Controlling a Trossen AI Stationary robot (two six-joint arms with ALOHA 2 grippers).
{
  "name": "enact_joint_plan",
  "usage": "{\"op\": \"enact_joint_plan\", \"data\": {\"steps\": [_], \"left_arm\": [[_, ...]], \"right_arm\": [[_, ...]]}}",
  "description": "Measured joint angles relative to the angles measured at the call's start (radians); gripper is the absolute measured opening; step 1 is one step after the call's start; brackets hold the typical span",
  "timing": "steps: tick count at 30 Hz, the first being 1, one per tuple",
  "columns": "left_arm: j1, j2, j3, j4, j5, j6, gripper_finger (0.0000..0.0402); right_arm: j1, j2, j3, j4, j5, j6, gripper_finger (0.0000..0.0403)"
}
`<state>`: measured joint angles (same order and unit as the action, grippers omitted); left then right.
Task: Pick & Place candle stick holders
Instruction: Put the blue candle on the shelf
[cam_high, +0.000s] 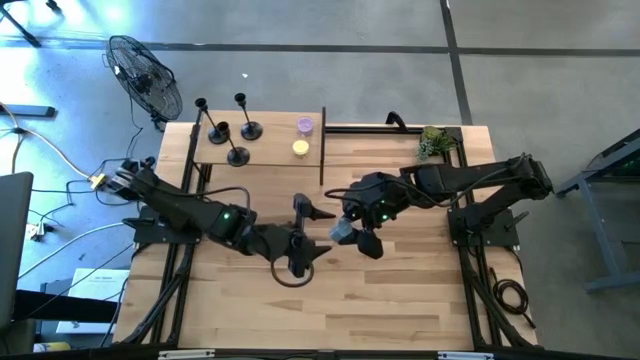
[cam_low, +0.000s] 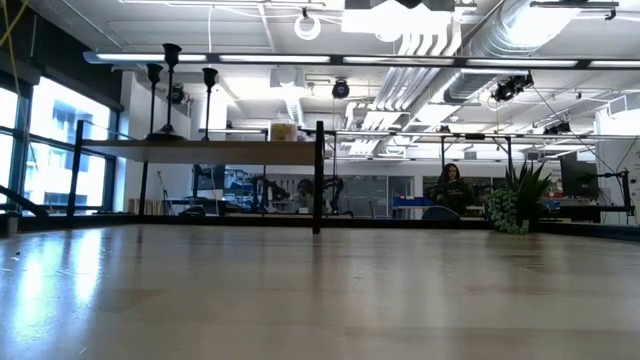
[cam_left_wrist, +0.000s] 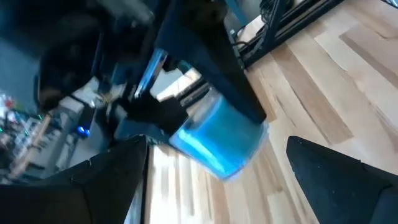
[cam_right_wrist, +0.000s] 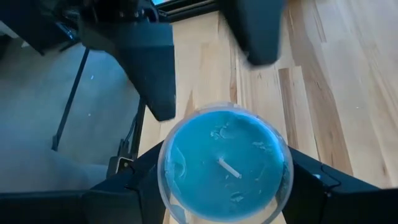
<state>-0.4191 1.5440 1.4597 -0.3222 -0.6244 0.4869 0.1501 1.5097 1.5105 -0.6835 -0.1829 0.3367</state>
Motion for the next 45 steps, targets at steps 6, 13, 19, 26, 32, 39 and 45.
{"op": "enact_joint_plan", "data": {"steps": [6, 13, 19, 26, 32, 39, 45], "left_arm": [[0.000, -0.001, 0.000, 0.024, 0.013, 0.044, 0.0380], [0.000, 0.000, 0.000, 0.005, 0.015, 0.044, 0.0380], [0.001, 0.016, -0.001, 0.018, 0.017, 0.096, 0.0380], [0.021, 0.033, -0.001, 0.027, 0.033, 0.111, 0.0380], [0.020, 0.031, -0.001, 0.043, 0.036, 0.145, 0.0380], [0.020, 0.031, -0.001, 0.017, 0.040, 0.045, 0.0380], [0.020, 0.031, -0.001, 0.025, 0.001, 0.089, 0.0380]], "right_arm": [[0.000, 0.000, 0.000, 0.003, -0.001, 0.019, 0.0221], [0.000, 0.000, 0.000, 0.011, -0.014, 0.051, 0.0221], [0.000, 0.000, 0.000, 0.051, -0.038, 0.077, 0.0221], [0.000, 0.000, 0.000, 0.068, -0.048, 0.097, 0.0221], [0.001, 0.000, 0.000, 0.068, -0.042, 0.105, 0.0221], [0.001, 0.000, 0.000, 0.068, -0.034, 0.113, 0.0221], [0.001, 0.000, 0.000, 0.061, -0.036, 0.120, 0.0221]]}}
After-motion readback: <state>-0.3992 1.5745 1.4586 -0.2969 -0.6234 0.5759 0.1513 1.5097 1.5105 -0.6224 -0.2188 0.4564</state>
